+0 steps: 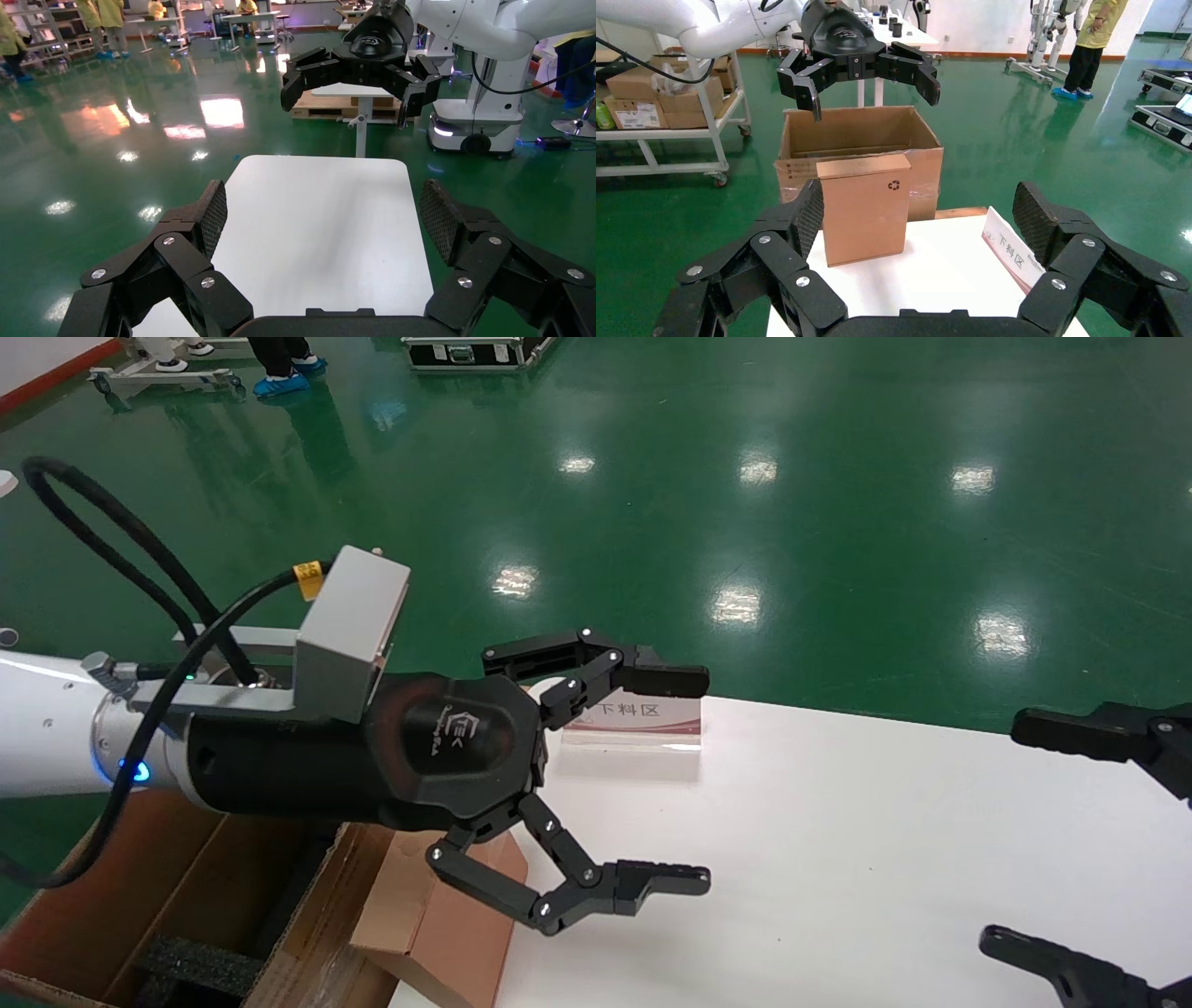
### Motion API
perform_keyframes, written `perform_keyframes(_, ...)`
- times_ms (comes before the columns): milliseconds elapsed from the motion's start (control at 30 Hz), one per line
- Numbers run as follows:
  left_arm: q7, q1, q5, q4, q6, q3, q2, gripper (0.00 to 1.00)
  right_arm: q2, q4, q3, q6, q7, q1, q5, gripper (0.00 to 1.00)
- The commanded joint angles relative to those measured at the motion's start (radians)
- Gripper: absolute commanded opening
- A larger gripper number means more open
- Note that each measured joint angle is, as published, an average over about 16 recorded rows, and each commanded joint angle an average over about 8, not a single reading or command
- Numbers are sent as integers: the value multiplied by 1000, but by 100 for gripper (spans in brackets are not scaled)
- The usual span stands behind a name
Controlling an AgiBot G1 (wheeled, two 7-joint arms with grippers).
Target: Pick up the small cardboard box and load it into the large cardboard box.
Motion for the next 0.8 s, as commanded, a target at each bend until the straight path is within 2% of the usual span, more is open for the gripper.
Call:
perform_keyframes(33,0,0,0,0,0,0,0,100,0,0,0,0,0,0,0,100)
perform_keyframes(600,-4,0,6,1,-3,3,-2,100,0,-1,0,0,0,0,0,100)
perform_keyframes(800,-61,-15,63,-16,-23,28,-27,100,0,-1,-1,0,-1,1,0,100)
